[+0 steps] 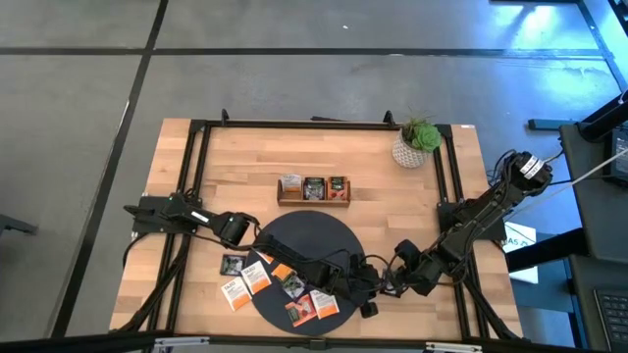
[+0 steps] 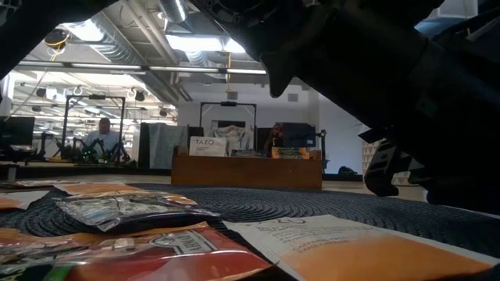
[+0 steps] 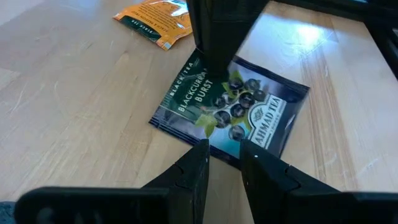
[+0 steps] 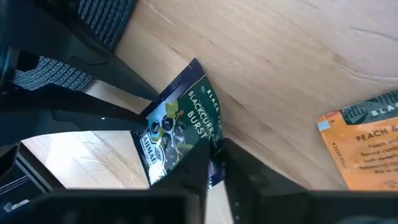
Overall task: Pick & Place Tea
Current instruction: Put the violet tea bag into the middle of the wooden organizer
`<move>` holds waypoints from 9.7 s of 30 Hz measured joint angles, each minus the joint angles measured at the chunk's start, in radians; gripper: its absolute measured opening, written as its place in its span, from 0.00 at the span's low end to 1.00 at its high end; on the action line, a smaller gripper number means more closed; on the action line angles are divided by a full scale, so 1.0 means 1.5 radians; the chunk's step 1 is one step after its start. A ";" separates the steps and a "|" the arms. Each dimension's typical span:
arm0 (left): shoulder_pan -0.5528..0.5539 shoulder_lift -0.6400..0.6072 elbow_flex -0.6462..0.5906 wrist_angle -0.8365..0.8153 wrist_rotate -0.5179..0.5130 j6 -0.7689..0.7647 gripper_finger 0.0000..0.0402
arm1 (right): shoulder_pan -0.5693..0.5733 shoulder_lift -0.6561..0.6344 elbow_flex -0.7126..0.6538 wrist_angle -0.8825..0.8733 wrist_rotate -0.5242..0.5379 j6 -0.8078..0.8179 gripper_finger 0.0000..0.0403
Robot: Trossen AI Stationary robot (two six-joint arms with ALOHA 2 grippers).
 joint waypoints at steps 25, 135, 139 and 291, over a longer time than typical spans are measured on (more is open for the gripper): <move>0.038 -0.559 -0.375 -0.378 -0.200 0.000 0.34 | -0.125 -0.107 0.238 -0.178 0.317 -0.405 0.01; -0.211 -0.554 -0.650 -0.181 -0.070 -0.389 0.34 | -0.228 0.303 0.312 0.419 -0.047 -0.752 0.39; -0.220 -0.518 -0.650 -0.186 -0.061 -0.446 0.34 | -0.238 0.340 0.312 0.422 -0.059 -0.681 0.39; -0.179 -0.776 -0.649 0.386 -0.290 0.210 0.34 | -0.177 0.089 0.305 0.800 0.280 -1.219 0.01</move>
